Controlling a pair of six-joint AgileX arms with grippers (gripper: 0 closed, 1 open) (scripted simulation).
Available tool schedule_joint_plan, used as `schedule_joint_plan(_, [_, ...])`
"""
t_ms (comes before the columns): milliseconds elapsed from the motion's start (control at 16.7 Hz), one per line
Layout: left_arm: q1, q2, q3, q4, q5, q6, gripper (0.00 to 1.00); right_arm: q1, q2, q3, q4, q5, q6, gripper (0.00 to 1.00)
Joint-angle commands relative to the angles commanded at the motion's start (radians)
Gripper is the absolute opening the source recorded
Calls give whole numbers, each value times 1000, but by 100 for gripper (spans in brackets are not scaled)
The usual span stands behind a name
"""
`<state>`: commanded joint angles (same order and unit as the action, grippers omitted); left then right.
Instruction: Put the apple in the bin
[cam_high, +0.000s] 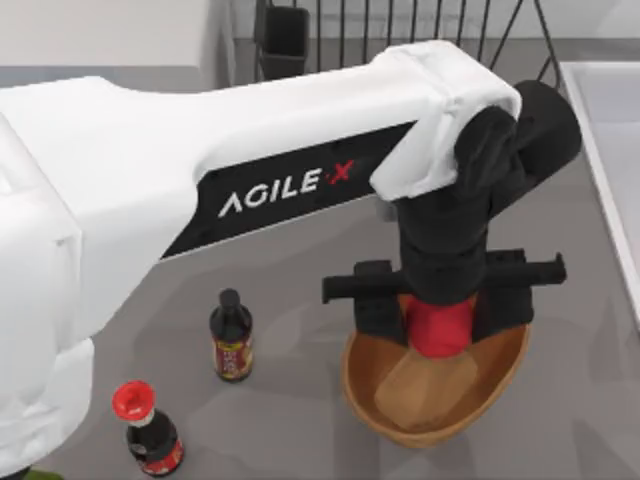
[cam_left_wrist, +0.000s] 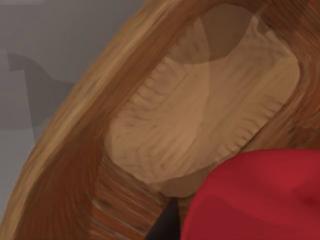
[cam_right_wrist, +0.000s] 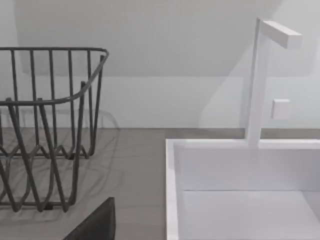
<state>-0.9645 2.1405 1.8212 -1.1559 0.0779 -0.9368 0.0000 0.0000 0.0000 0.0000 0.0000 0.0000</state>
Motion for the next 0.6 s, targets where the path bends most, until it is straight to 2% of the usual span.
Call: schedule_joint_plan(600, [0, 0, 0, 0, 0, 0, 75, 0, 0, 0, 0, 0, 0, 100])
